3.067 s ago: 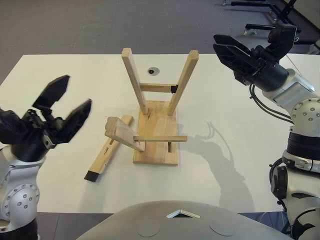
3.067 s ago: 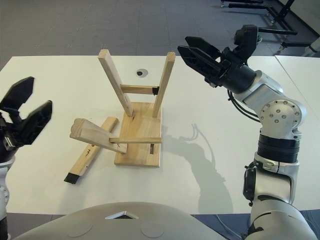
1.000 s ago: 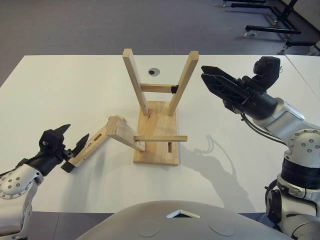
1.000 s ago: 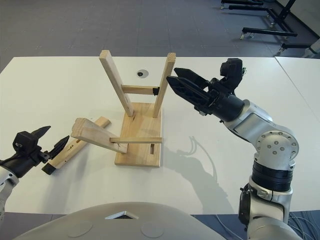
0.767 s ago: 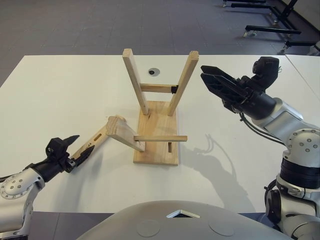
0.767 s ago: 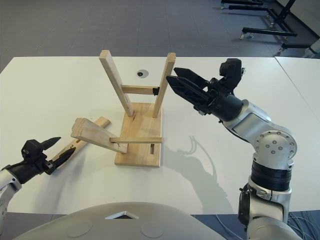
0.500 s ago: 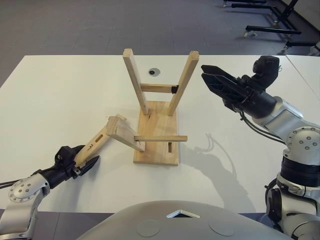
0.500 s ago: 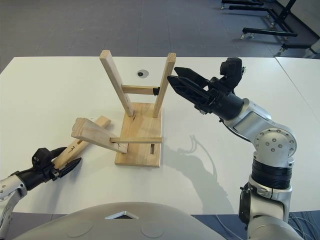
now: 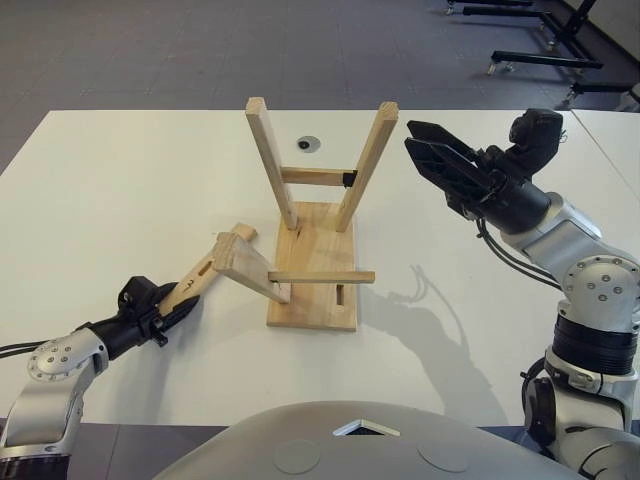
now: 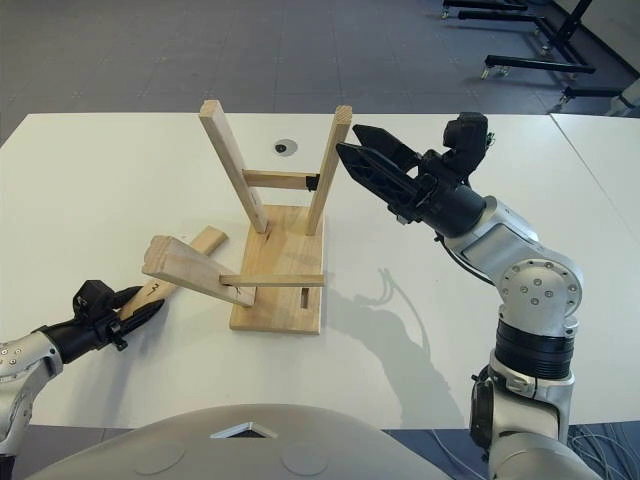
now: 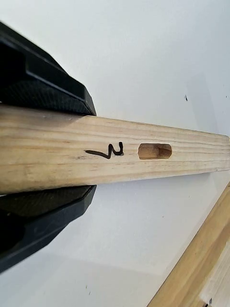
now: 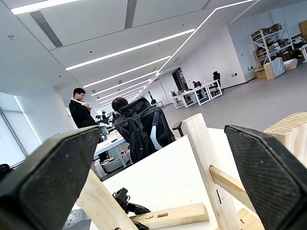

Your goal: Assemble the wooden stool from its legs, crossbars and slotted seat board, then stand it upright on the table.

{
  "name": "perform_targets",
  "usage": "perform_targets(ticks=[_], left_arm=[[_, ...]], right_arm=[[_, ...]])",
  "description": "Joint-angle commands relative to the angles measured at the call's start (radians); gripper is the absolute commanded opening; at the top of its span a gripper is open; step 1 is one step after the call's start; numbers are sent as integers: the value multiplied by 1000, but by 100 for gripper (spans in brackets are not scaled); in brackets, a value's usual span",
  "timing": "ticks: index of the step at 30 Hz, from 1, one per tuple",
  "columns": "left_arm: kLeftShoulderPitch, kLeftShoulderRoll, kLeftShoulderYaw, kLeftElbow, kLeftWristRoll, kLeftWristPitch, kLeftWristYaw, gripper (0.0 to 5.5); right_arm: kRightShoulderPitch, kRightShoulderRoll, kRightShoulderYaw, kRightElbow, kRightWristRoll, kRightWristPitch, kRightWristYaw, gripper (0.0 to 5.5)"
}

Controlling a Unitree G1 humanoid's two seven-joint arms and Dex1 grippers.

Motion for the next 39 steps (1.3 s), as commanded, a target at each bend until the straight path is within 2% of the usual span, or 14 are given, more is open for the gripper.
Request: perform_targets(ticks=[1,4,8,10,17,21,26,31,39], left_arm=[[-71,-12,53,45,-13,17,60,204],[-175,-44,87,60,-49,23,115,204],[-365,-96,154,-28,-267,41,106,204],[-458,-99,161,-83,-395,80,82,204],[-740,-79,107,-129,-674,194,-39,204],[-782,-49,33,-107,-644,152,-232,204],[-853,-13,-25,-26,-682,241,-367,204],[-884,-16,-50,0,-709,293,-425,204],[-867,-36,-45,-81,-767,336,-418,204]], right_arm=[[-2,12,-1,-3,-25,-27,3,473],[-19,18,-12,18,-35,-48,5,473],[-84,35,-25,59,-124,-141,-3,473],[-123,36,-30,54,-90,-139,21,473],[-279,157,41,53,-133,-235,18,473],[-298,220,111,10,-123,-247,96,473],[-283,249,170,-26,-153,-281,217,473],[-306,275,178,-4,-181,-318,240,473],[-324,297,198,35,-223,-329,209,473]])
